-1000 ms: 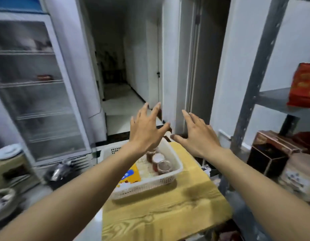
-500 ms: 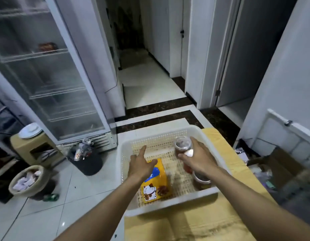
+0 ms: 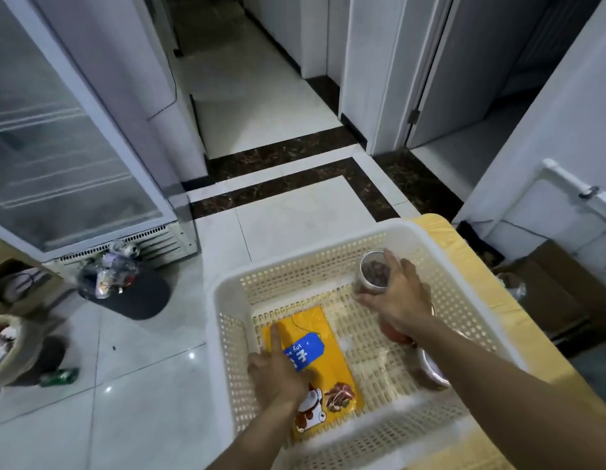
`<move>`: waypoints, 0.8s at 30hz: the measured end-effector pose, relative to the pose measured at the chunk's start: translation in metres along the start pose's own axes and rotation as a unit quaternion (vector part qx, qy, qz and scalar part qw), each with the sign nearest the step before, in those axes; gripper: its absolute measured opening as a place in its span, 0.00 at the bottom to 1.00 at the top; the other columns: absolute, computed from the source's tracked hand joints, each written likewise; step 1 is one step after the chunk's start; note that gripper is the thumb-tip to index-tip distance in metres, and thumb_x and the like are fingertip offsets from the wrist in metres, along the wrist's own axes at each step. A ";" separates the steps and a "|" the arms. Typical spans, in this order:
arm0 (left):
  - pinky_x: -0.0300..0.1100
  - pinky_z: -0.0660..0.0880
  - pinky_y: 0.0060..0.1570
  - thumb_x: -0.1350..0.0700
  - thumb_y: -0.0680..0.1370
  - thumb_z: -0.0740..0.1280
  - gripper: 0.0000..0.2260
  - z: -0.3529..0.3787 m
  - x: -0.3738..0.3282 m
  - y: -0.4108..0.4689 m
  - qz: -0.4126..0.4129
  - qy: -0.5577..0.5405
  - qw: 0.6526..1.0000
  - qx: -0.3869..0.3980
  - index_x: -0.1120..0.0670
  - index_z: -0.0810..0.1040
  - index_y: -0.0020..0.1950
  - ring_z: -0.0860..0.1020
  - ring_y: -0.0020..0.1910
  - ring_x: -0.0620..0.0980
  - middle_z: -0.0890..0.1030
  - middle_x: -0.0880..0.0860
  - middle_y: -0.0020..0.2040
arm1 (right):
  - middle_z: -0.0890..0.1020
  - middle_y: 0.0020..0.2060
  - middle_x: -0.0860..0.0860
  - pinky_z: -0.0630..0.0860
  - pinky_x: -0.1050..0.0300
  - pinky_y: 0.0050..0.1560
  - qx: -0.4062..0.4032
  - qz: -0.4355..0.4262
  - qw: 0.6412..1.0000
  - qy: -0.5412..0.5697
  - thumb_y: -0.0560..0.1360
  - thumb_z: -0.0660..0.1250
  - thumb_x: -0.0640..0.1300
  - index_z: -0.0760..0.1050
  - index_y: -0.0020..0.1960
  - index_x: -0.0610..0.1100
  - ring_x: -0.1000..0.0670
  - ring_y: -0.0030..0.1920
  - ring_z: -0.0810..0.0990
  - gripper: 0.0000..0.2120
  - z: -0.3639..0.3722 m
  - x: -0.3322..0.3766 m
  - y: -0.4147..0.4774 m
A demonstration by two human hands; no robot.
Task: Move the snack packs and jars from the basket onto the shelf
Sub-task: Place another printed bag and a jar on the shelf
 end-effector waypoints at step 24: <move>0.37 0.70 0.63 0.53 0.81 0.60 0.24 -0.076 -0.062 -0.045 0.250 -0.360 0.898 -0.040 0.34 0.58 0.74 0.69 0.68 0.39 0.66 0.33 0.69 | 0.68 0.64 0.50 0.69 0.63 0.58 -0.143 -0.114 0.971 0.154 0.64 0.79 0.53 0.64 0.74 0.55 0.53 0.58 0.71 0.43 -0.063 0.045 -0.051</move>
Point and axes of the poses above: each hand's wrist, its own y-axis towards the middle knuckle, its own z-axis out of the palm, x = y × z, the point moved 9 cm from there along y, towards the middle knuckle
